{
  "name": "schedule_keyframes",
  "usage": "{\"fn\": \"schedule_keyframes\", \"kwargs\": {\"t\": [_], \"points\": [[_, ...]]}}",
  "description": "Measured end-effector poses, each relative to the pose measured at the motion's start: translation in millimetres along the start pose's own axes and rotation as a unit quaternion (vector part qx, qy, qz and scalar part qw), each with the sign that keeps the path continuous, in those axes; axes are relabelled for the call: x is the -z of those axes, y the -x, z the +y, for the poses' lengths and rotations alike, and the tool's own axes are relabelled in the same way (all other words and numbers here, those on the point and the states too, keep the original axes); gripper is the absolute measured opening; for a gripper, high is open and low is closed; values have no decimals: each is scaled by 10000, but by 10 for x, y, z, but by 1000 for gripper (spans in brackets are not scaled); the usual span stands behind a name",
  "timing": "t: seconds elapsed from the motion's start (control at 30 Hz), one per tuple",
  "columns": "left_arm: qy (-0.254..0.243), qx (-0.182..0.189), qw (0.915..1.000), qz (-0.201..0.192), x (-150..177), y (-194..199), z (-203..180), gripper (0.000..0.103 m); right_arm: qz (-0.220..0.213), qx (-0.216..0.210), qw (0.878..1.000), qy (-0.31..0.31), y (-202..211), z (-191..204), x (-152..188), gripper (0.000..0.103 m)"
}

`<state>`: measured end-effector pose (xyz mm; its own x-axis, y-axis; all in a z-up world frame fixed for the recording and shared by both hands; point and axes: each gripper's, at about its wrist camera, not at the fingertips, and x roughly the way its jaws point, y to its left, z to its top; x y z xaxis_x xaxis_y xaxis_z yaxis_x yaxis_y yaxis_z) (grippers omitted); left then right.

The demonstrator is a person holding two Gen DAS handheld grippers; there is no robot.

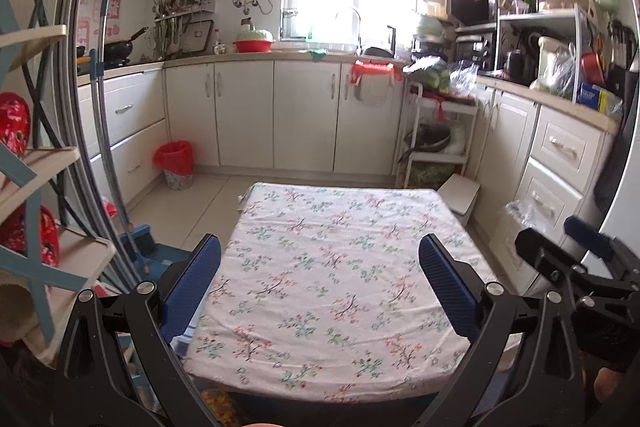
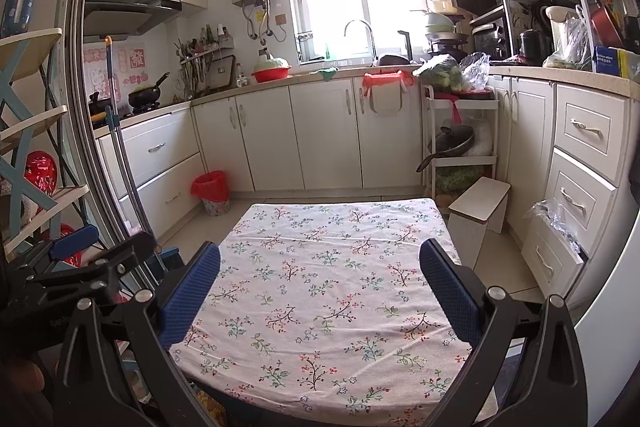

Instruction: Collect trash

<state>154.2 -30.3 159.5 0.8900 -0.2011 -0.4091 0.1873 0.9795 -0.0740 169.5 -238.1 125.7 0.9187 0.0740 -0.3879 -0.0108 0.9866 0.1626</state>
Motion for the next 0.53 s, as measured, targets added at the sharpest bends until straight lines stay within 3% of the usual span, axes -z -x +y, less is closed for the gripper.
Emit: {"fn": "schedule_keyframes", "kwargs": {"t": [0.13,0.23,0.4,0.53], "points": [[-238,-163,9995,-88,-27,-76,-43,95,43,24,10000,29,-73,-39,-21,96],[-355,-132,9992,122,-46,-288,-63,95,67,94,9999,83,-157,-89,-63,96],[-491,-222,9956,763,0,-1023,-5,95,415,258,9985,261,-555,-213,-94,96],[-514,-274,9930,1029,122,-1581,39,95,969,374,9943,244,-1073,-403,-7,96]]}}
